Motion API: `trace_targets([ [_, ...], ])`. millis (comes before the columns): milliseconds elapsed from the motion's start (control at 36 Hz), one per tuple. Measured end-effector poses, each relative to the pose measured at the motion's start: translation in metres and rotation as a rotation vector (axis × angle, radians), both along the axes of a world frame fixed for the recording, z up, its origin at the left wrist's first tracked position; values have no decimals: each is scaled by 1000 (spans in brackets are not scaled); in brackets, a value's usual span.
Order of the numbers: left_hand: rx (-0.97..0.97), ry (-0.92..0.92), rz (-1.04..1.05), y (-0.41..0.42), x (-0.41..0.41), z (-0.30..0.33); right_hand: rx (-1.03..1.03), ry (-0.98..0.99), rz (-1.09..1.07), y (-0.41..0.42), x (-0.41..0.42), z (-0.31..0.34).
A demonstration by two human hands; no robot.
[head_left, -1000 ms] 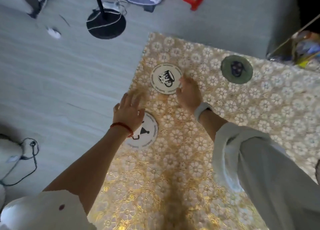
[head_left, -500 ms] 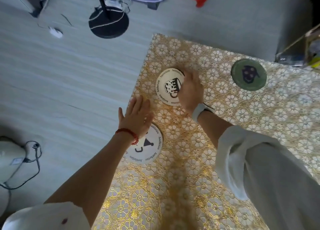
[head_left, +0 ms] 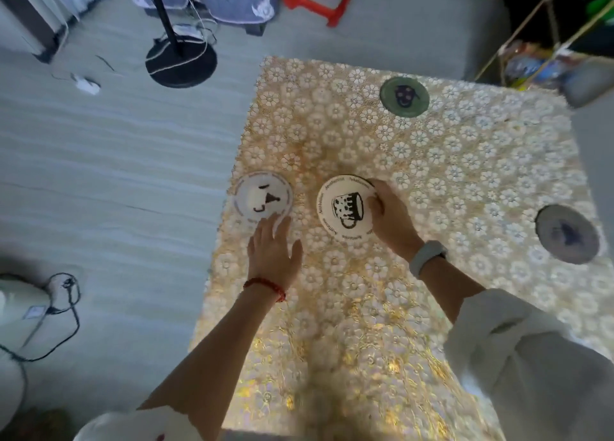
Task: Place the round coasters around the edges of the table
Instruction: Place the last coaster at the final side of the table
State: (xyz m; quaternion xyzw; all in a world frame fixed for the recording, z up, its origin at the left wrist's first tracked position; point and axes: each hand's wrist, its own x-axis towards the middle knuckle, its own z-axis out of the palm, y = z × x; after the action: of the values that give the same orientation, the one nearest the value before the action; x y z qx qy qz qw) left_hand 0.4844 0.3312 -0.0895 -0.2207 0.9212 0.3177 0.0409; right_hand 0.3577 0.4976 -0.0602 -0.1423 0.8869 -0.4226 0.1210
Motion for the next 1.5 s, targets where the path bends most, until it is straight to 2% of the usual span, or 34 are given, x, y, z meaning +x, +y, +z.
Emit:
trace_targets([
  [167,66,-54,-47,54,97,1,-37,-138,-78,69,89,9],
  [278,80,-132,-90,85,150,-4,25,-191,-23,113,132,3],
  [417,25,-213,-170,127,184,-12,269,-327,148,154,158,-3],
  [472,-5,-228,-207,143,186,-16,327,-323,232,164,164,-5],
  [556,-44,-239,-257,166,183,-23,498,-127,306,172,170,-15],
  [611,-70,-244,-274,179,177,-29,597,-85,285,176,171,-24],
  [806,-56,-244,-267,199,158,-44,455,10,100,208,194,-33],
  [972,-176,-288,-416,185,149,-53,578,21,223,239,221,-48],
  [1083,-195,-308,-481,181,139,-50,580,-20,254,238,220,-51],
  [1500,-175,-242,-473,184,151,-46,682,-43,302,232,224,-58],
])
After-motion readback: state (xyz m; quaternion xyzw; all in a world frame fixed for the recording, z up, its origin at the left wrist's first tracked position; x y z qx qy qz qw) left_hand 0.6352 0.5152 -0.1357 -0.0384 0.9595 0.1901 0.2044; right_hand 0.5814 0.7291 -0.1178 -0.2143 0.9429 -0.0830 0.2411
